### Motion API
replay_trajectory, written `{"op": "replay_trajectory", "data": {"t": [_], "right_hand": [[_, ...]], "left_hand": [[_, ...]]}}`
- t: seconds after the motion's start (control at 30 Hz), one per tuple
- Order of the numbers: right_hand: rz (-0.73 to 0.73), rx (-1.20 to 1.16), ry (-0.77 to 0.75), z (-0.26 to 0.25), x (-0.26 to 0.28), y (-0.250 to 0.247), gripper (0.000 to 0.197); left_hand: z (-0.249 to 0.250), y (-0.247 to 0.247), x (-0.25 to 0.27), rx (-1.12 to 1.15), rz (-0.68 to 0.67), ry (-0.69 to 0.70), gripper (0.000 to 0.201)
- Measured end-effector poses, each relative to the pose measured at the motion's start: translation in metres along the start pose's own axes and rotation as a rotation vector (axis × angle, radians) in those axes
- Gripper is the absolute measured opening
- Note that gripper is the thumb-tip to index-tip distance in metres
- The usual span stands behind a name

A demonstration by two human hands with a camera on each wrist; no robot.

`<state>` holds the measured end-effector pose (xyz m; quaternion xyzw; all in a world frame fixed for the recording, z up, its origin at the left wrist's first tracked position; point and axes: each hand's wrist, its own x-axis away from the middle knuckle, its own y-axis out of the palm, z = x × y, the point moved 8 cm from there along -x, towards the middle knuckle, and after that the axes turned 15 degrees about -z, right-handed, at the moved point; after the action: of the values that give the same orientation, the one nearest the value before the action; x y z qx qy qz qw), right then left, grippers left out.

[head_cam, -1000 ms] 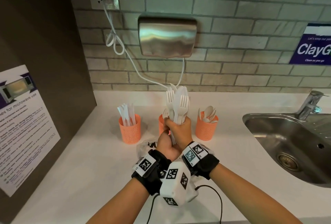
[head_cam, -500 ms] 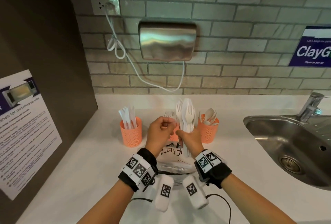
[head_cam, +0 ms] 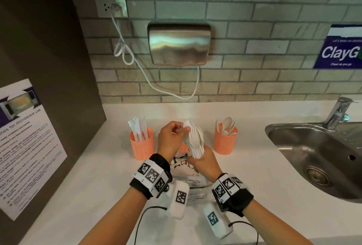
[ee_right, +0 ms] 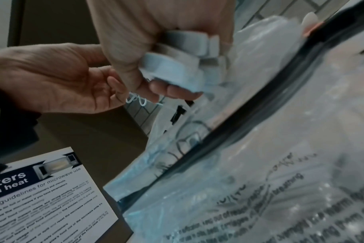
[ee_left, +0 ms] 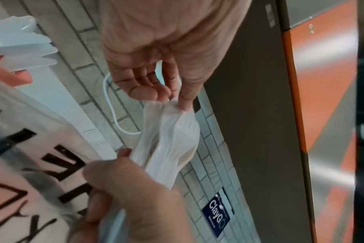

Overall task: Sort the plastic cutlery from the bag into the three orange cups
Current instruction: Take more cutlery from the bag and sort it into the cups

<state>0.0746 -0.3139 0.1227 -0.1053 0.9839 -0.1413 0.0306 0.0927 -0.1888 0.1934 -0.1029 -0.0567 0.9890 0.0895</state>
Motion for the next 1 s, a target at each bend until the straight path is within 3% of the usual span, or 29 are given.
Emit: {"op": "replay_trajectory", "data": {"t": [0.17,0.53,0.67,0.8,1.0], "right_hand": [[-0.087,-0.142,0.022,0.001,0.002,0.004,0.02],[-0.209,-0.356,0.053,-0.009,0.016,0.005,0.012],[-0.214,-0.445,0.112,-0.005,0.018,0.006,0.026],[-0.196,-0.427,0.124,-0.003,0.019,0.004,0.026],[-0.153,-0.465,0.13,0.004,0.018,-0.001,0.028]], "left_hand": [[-0.009,0.001,-0.005,0.135,-0.025,-0.073,0.007],[-0.025,-0.002,-0.007,0.11,0.118,-0.17,0.031],[-0.019,-0.004,-0.005,0.043,0.157,-0.144,0.025],[-0.017,-0.006,-0.003,-0.003,0.17,-0.161,0.016],[-0.024,-0.008,-0.002,0.058,0.213,-0.206,0.026]]}}
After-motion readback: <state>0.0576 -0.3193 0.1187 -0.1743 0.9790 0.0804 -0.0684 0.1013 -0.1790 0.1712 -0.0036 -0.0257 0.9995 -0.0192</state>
